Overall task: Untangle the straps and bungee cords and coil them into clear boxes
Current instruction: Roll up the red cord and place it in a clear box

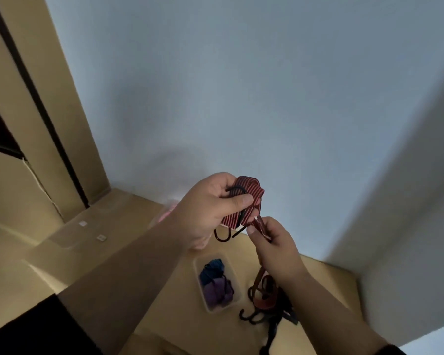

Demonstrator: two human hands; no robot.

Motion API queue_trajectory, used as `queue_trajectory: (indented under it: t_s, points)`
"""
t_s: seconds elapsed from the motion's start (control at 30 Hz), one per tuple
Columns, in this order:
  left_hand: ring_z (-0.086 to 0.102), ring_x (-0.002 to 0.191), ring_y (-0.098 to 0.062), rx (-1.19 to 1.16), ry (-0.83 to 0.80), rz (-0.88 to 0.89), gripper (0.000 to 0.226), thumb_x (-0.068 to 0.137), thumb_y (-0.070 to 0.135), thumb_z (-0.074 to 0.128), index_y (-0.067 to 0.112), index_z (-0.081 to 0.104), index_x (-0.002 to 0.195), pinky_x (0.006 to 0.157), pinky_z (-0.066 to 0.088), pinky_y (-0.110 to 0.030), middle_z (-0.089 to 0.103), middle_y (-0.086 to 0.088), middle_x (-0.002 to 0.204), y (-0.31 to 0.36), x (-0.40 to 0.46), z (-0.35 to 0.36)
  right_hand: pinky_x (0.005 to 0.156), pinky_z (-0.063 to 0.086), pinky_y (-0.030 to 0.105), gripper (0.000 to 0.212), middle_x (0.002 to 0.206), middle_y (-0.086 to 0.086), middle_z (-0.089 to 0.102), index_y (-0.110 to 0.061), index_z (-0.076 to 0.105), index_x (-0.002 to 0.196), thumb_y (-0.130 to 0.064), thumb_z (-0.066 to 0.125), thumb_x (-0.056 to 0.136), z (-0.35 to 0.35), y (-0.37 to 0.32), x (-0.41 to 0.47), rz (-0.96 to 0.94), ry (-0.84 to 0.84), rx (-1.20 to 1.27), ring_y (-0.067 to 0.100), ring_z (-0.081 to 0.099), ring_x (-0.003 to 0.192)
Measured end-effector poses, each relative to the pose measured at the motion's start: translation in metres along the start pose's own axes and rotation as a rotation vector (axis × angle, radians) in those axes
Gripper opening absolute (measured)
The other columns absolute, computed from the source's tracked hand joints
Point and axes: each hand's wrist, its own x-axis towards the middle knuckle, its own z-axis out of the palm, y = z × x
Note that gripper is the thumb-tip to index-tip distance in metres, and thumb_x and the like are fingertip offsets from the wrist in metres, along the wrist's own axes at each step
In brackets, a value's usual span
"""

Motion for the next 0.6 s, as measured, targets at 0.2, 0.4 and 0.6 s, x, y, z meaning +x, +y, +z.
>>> queue_trajectory:
  t_s: [0.2, 0.4, 0.6]
  points:
    - [0.071, 0.075, -0.027, 0.083, 0.103, 0.036, 0.022, 0.075, 0.029, 0.080, 0.013, 0.077, 0.090, 0.071, 0.057, -0.039, 0.073, -0.015, 0.083, 0.037, -0.046, -0.070, 0.058, 0.043, 0.030, 0.014, 0.066, -0.009, 0.057, -0.029, 0.066, 0.090, -0.016, 0.066, 0.094, 0.092, -0.053, 0.001, -0.032, -0.252, 0.150, 0.012, 0.050, 0.059]
    - [0.054, 0.058, -0.018, 0.258, 0.246, 0.096, 0.045, 0.084, 0.041, 0.069, -0.003, 0.066, 0.086, 0.056, 0.043, -0.028, 0.059, -0.007, 0.065, 0.081, -0.103, -0.136, 0.062, 0.050, 0.028, 0.017, 0.076, 0.020, 0.064, -0.015, 0.067, 0.100, -0.024, 0.071, 0.086, 0.185, -0.089, -0.009, -0.008, -0.381, 0.300, 0.019, 0.061, 0.069]
    - [0.060, 0.050, -0.024, 0.138, 0.181, 0.035, 0.031, 0.105, 0.025, 0.049, 0.005, 0.064, 0.086, 0.047, 0.046, -0.030, 0.069, -0.013, 0.074, 0.103, -0.155, -0.178, 0.067, 0.048, 0.035, 0.038, 0.078, 0.006, 0.063, -0.014, 0.060, 0.106, 0.013, 0.059, 0.079, 0.250, -0.097, -0.028, -0.027, -0.602, 0.180, 0.020, 0.059, 0.071]
